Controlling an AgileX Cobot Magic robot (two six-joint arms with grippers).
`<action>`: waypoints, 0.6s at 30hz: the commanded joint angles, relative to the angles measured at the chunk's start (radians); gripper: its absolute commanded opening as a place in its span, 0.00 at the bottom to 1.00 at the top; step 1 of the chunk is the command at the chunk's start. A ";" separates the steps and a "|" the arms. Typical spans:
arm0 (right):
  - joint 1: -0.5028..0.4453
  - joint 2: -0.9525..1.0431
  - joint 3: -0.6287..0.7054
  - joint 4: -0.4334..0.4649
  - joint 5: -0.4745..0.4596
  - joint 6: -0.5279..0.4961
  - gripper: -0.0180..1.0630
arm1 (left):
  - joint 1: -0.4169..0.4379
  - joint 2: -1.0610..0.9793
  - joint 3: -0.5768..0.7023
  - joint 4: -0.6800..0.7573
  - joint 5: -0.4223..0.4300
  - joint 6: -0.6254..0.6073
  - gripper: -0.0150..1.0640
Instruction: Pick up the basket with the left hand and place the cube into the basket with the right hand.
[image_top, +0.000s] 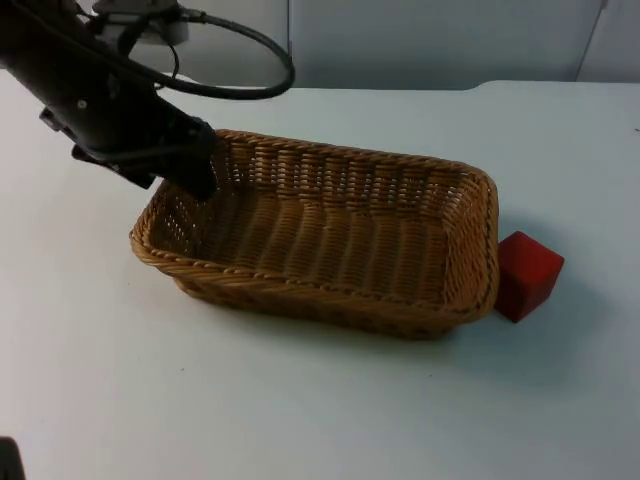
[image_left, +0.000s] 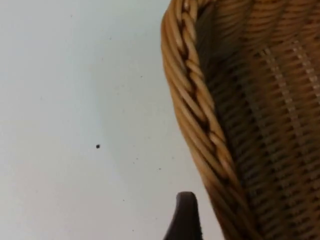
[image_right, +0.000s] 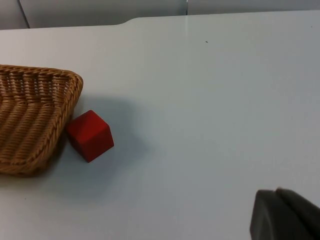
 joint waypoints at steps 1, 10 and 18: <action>-0.007 -0.004 0.006 0.006 -0.004 0.001 0.01 | -0.008 0.018 -0.010 0.006 -0.037 -0.001 0.63; -0.007 -0.004 0.006 0.006 -0.004 0.001 0.01 | -0.001 0.070 -0.010 0.048 -0.124 -0.038 0.03; -0.007 -0.004 0.006 0.006 -0.004 0.001 0.01 | 0.043 0.008 -0.007 0.039 0.003 -0.191 0.01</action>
